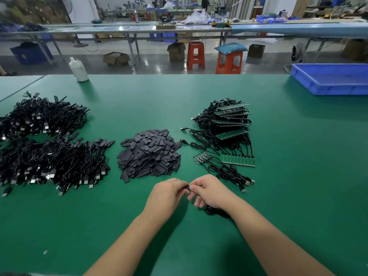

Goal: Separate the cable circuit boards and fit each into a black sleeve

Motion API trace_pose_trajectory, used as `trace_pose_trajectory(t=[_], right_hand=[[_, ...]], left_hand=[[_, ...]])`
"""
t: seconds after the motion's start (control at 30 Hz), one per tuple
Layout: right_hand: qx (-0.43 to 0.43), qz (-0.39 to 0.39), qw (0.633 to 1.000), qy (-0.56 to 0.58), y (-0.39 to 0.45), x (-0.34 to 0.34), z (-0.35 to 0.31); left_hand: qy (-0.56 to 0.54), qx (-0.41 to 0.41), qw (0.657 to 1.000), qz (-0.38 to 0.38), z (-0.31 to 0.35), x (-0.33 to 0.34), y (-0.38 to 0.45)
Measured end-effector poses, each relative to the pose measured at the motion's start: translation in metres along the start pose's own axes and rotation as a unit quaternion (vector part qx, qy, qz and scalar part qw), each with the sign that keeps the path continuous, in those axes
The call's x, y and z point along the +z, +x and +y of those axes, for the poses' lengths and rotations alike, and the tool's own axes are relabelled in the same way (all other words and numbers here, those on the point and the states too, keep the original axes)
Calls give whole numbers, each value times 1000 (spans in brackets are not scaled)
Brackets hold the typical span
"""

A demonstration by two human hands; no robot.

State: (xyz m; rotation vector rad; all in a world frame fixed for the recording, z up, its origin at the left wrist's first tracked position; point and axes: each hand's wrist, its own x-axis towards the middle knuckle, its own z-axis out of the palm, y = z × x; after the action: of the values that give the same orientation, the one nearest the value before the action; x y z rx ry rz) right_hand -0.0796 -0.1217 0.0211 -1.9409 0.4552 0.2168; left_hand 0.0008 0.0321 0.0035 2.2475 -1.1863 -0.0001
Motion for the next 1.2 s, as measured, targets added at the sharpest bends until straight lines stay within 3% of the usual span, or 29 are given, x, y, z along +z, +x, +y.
trace_pose_trajectory(t=[0.3, 0.6, 0.8, 0.9, 1.0, 1.1, 1.13, 1.2], right_hand=[[-26, 44, 996, -67, 0, 1, -1], [-23, 49, 974, -220, 0, 4, -2], [-43, 59, 961, -266, 2, 4, 0], [-45, 50, 980, -187, 1, 3, -3], [-23, 23, 998, -59, 0, 1, -5], [-2, 36, 996, 85, 1, -3, -10], [-5, 48, 986, 160, 1, -5, -12], [-21, 74, 942, 326, 5, -11, -17]], left_hand=[[39, -39, 997, 50, -2, 0, 1], [33, 5, 999, 7, -6, 10, 2], [105, 0, 993, -45, -10, 14, 0], [128, 14, 991, -46, -11, 12, 1], [84, 56, 995, -9, -11, 11, 2], [-107, -56, 991, 50, -4, 8, 5], [-206, -120, 970, 50, -1, 7, 5], [-383, -212, 899, -21, 5, 9, 6]])
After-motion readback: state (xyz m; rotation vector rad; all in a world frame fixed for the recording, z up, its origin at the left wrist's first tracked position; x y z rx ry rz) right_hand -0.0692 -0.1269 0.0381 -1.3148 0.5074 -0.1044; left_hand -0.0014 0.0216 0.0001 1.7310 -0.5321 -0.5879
